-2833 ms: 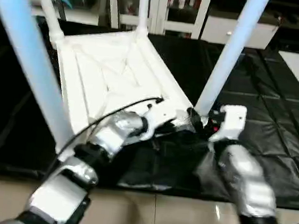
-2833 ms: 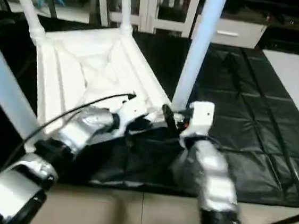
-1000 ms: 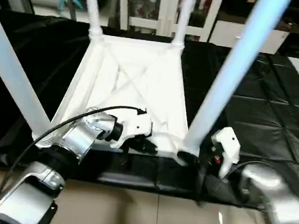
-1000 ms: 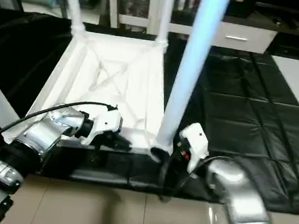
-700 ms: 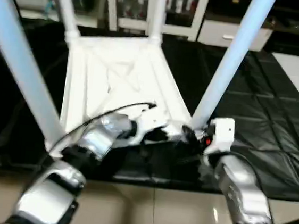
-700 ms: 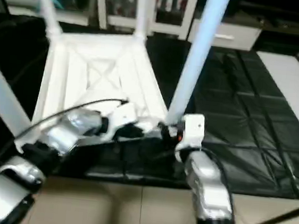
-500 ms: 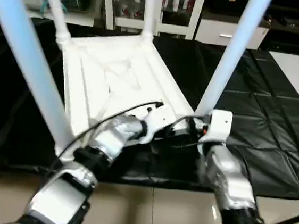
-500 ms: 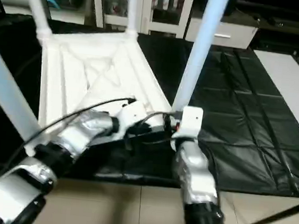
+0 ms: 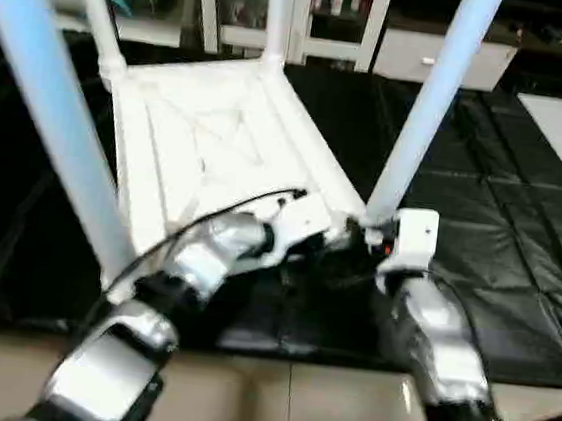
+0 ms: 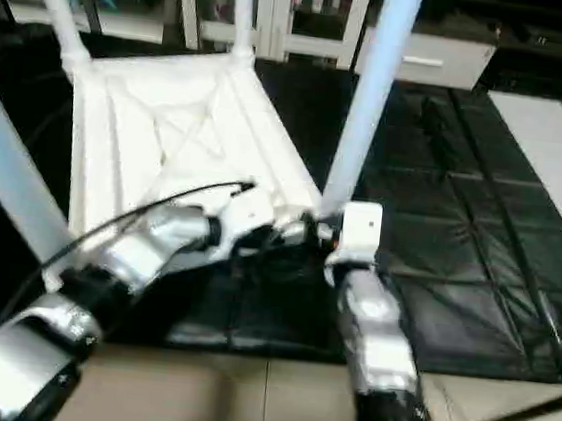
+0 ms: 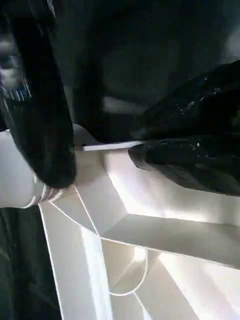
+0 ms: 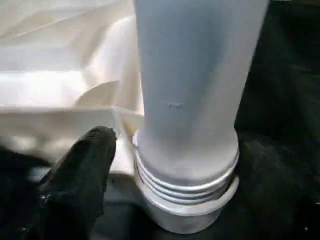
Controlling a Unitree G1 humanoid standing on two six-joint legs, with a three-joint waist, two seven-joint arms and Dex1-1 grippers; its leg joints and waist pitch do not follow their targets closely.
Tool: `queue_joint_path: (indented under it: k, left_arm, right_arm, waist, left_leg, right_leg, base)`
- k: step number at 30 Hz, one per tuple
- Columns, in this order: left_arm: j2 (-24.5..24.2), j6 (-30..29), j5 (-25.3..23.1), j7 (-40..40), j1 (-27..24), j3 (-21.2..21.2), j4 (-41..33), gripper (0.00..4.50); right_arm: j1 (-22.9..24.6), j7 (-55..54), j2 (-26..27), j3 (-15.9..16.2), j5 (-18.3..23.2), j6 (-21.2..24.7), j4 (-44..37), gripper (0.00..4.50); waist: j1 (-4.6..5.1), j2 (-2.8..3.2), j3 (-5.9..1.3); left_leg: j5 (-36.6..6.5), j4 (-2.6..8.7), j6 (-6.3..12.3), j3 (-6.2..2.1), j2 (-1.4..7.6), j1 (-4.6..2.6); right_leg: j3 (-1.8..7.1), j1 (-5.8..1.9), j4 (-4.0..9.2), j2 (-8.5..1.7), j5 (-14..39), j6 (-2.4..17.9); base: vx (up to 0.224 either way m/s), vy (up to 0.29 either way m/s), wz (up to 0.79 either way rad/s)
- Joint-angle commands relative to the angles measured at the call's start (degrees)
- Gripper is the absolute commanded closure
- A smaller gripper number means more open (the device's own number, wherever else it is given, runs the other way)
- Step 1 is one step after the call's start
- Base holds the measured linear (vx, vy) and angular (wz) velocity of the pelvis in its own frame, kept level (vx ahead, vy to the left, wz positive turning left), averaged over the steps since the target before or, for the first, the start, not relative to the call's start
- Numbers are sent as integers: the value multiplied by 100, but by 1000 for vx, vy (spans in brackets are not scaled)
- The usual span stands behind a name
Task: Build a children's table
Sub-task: Rotate leg to tighten
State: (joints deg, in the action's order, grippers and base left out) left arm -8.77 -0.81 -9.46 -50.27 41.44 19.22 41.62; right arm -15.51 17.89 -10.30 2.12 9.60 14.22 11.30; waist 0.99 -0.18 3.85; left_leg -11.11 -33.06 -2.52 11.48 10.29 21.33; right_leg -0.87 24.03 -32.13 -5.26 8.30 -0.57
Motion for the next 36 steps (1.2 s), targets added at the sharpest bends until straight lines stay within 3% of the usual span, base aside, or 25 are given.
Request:
queue_joint_path:
  k: [1, 3, 4, 10, 12, 16, 21, 22, 25, 30, 36]
  left_arm:
    - [-21, -18, -2, -541, -309, 424, 91, 450]
    - [-297, 18, 127, -1139, -431, 493, -186, 450]
    - [-383, 69, 168, -1341, -464, 518, -269, 450]
    - [-824, 23, 331, -2315, -635, 668, -804, 450]
    - [-853, -13, 365, -2390, -645, 672, -864, 450]
    - [-853, -49, 396, -2447, -659, 690, -938, 450]
    - [-856, -119, 429, -2493, -685, 707, -1043, 450]
    - [-855, -144, 426, -2515, -701, 697, -1079, 450]
    - [-863, -165, 421, -2525, -720, 693, -1108, 450]
    - [-889, -208, 434, -2520, -735, 713, -1154, 450]
    - [-894, -242, 426, -2522, -754, 723, -1190, 450]
  right_arm:
    - [30, 523, -150, 222, 243, 339, -581, 33]
    - [402, 1398, -880, 321, 516, 689, -1277, 33]
    - [511, 1659, -1086, 318, 605, 765, -1443, 33]
    - [979, 2765, -2093, 298, 972, 1074, -2136, 33]
    - [1009, 2893, -2203, 230, 1099, 1161, -2198, 33]
    - [893, 2878, -2147, 279, 973, 1125, -1955, 33]
    - [803, 2856, -2100, 371, 888, 1066, -1790, 33]
    - [791, 2902, -2133, 403, 875, 1060, -1749, 48]
    - [767, 2953, -2175, 418, 857, 1055, -1662, 67]
    - [781, 3052, -2237, 421, 812, 1035, -1630, 114]
    - [822, 3084, -2253, 423, 815, 1013, -1619, 170]
  waist:
    - [-37, -31, -293]
    - [-50, -25, -299]
    - [-93, -15, -294]
    - [-183, -24, -284]
    - [-187, -32, -280]
    - [-219, -35, -285]
    - [-259, -34, -310]
    - [-256, -61, -315]
    - [-263, -52, -314]
    - [-262, -54, -308]
    - [-267, -41, -319]
  left_leg:
    - [-1414, 433, 512, -82, 257, -59]
    - [-1527, 436, 410, -92, 258, -71]
    - [-1483, 436, 408, -92, 278, -98]
    - [-1466, 442, 415, -77, 282, -96]
    - [-1458, 442, 411, -75, 283, -88]
    - [-1476, 438, 313, -73, 285, -108]
    - [-1122, 407, 367, -63, 272, -103]
    - [-1034, 394, 417, -56, 264, -97]
    - [-948, 384, 498, -56, 261, -87]
    - [-1045, 390, 488, -62, 268, -94]
    - [-902, 371, 537, -58, 264, -100]
  right_leg:
    - [115, -258, 320, -191, 1347, 1346]
    - [118, -257, 330, -197, 1483, 1280]
    - [129, -253, 326, -196, 1361, 1284]
    - [133, -257, 303, -206, 1238, 1377]
    - [135, -243, 305, -217, 1276, 1391]
    - [141, -217, 318, -220, 1467, 1330]
    - [134, -244, 261, -207, 970, 1412]
    - [131, -252, 249, -204, 843, 1443]
    - [128, -265, 242, -214, 816, 1477]
    - [126, -264, 257, -214, 1017, 1439]
    - [125, -269, 233, -211, 815, 1490]
  base:
    - [0, 0, 0]
    - [0, 0, 0]
    - [0, 0, 0]
    - [0, 0, 0]
    - [0, 0, 0]
    - [0, 0, 0]
    - [0, 0, 0]
    - [0, 0, 0]
    - [0, 0, 0]
    - [0, 0, 0]
    - [0, 0, 0]
